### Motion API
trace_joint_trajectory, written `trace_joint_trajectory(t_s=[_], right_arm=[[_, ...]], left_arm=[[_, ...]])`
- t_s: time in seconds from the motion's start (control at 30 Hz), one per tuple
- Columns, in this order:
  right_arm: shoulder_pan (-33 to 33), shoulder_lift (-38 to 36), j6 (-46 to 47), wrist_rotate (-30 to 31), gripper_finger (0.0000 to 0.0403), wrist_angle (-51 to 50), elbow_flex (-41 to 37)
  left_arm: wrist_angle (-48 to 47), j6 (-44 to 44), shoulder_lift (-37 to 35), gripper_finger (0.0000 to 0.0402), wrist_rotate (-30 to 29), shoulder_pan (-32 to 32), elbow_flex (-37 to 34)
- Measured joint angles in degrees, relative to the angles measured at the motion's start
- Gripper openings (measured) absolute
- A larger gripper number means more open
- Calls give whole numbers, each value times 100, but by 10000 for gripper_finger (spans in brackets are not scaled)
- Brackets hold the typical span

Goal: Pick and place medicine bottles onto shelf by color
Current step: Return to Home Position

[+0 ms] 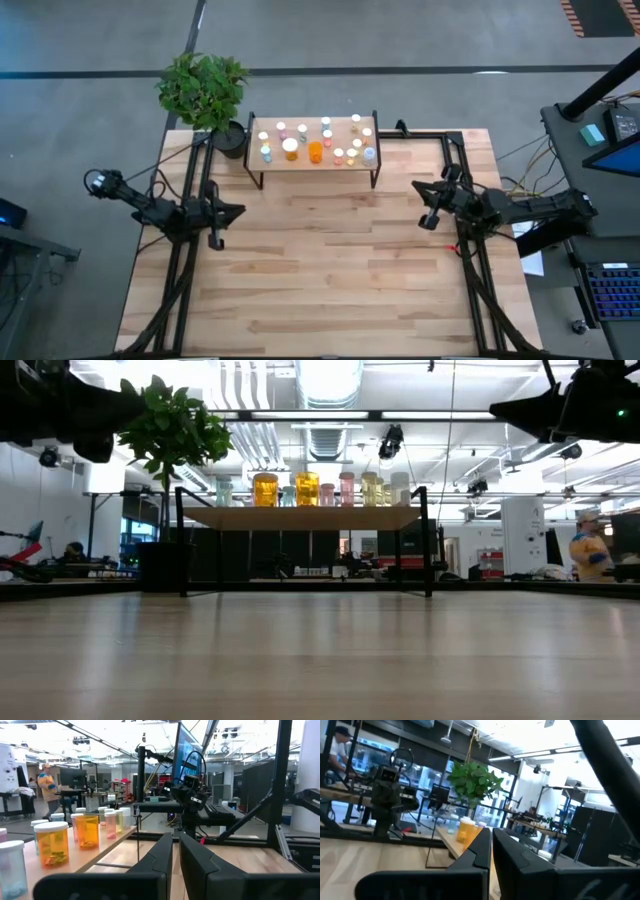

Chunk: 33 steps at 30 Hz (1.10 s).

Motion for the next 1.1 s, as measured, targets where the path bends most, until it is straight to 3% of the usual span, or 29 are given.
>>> trace_joint_trajectory(t_s=[0.27,0.33,0.43,0.5,0.6,0.67,0.9,1.1], right_arm=[[2,-17,-148,48,9,-32,-2],[-37,-238,-399,142,9,-195,-3],[-185,-670,193,132,9,-1045,-4],[-253,-1030,468,-163,9,-2010,-4],[-356,-1494,731,-1213,9,-3043,1],[-394,-1512,728,-1650,9,-3023,-4],[-612,-1515,569,-1705,9,-3102,-4],[-930,-1515,1642,-1716,9,-3084,-4]], left_arm=[[1,0,191,15,0,1,-4],[0,0,230,15,0,1,-7],[-6,0,304,15,0,1,-9],[6,0,338,15,-1,1,-9],[-17,-2,405,15,-2,1,-9],[9,-2,453,15,-2,1,-11],[-15,-2,486,15,0,1,-13],[-6,-2,505,15,-2,1,-15]])
